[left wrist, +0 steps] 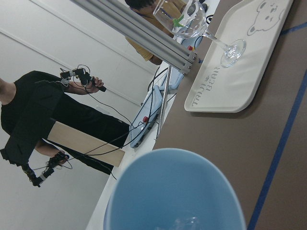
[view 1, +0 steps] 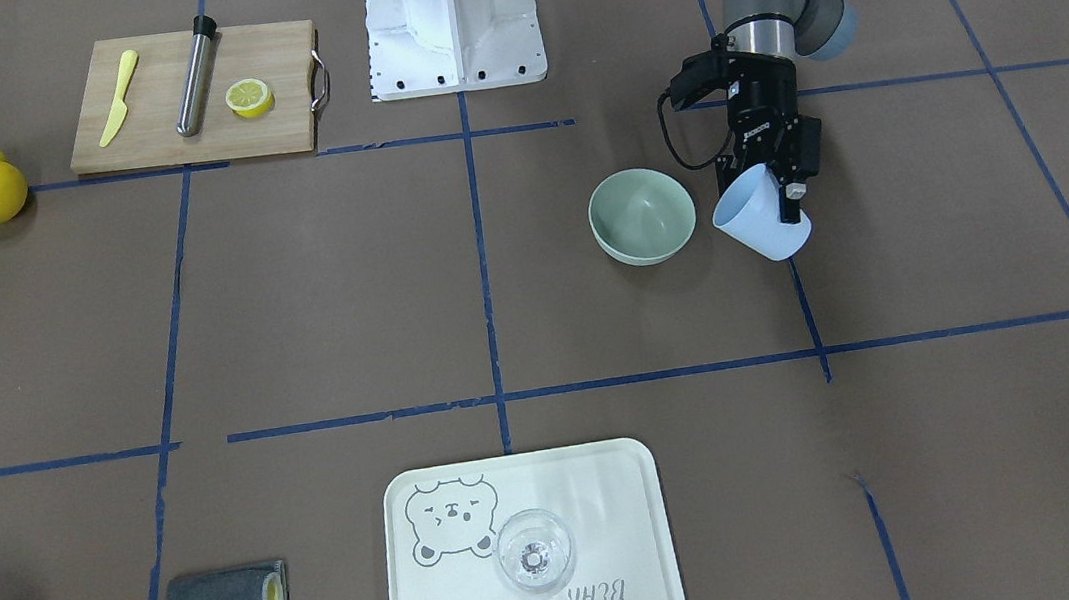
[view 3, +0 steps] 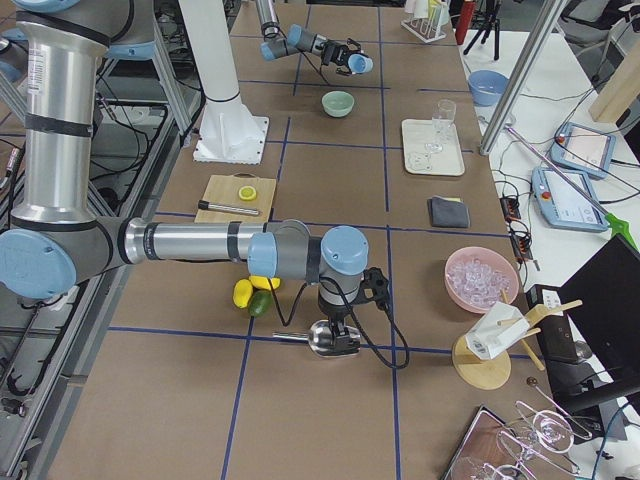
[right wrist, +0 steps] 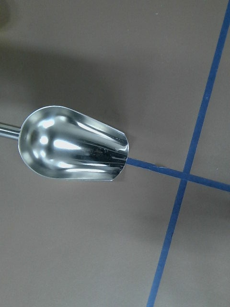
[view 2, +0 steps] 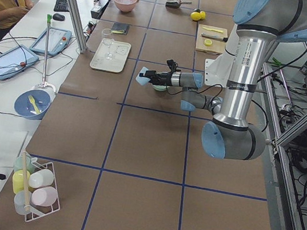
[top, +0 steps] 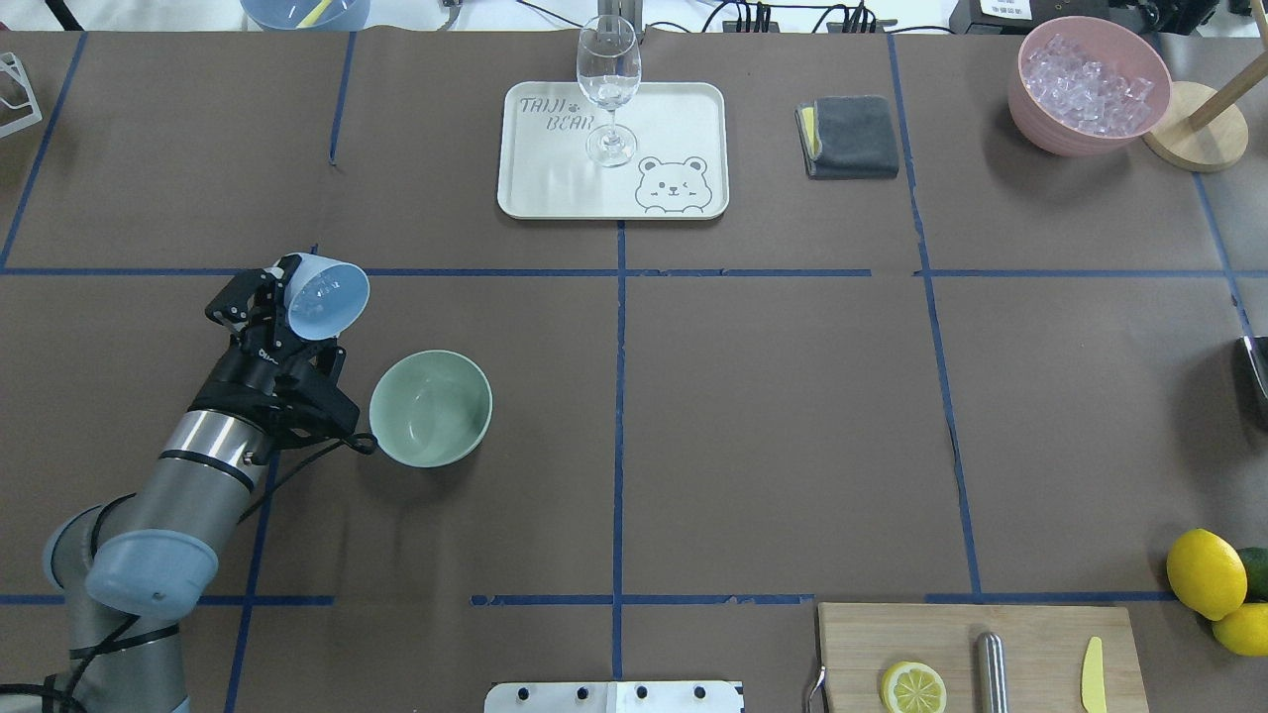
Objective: Pour ice into bowl
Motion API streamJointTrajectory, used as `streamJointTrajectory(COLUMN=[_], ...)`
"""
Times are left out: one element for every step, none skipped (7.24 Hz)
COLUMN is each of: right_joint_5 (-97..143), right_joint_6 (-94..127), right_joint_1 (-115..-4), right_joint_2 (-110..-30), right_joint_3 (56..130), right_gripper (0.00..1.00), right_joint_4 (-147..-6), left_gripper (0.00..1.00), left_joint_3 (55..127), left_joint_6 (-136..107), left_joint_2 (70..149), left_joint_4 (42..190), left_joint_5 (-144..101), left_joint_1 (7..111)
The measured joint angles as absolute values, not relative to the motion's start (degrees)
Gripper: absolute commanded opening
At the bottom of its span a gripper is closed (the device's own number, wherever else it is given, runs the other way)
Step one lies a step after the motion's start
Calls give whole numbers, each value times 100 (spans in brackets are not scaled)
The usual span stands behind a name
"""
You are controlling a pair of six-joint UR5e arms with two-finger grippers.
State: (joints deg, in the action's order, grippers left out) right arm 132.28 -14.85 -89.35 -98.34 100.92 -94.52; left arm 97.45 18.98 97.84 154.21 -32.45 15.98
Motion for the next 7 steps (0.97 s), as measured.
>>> streamJointTrajectory(right_joint_5=[13227, 13228, 13228, 13227, 13227, 13227, 13228], right_joint_6=[-1485, -1485, -1485, -1485, -1485, -1485, -1485], right_joint_1=[-8947, -8959, -8972, -8983, -8987, -8996, -9005], right_joint_2=[-9840, -9842, -9843, -9843, -9843, -9847, -9849], right_joint_3=[10084, 10076, 10069, 10063, 10059, 10057, 10055], right_gripper=[100, 100, 100, 100, 100, 100, 100], right_joint_4=[-9452, -9454, -9456, -9457, -9457, -9457, -9457], left_gripper=[0, 0, 0, 0, 0, 0, 0], left_joint_3=[9648, 9592, 9572, 9566, 9564, 9564, 9567], left_joint_6=[2367, 2821, 3343, 3816, 4314, 4808, 5206], left_joint_2=[9964, 10055, 10090, 10102, 10105, 10105, 10102], left_joint_4=[15271, 15195, 15166, 15157, 15156, 15158, 15160], left_joint_5=[-3045, -2942, -2889, -2837, -2790, -2755, -2697], left_joint_1=[1454, 1349, 1290, 1267, 1249, 1231, 1203])
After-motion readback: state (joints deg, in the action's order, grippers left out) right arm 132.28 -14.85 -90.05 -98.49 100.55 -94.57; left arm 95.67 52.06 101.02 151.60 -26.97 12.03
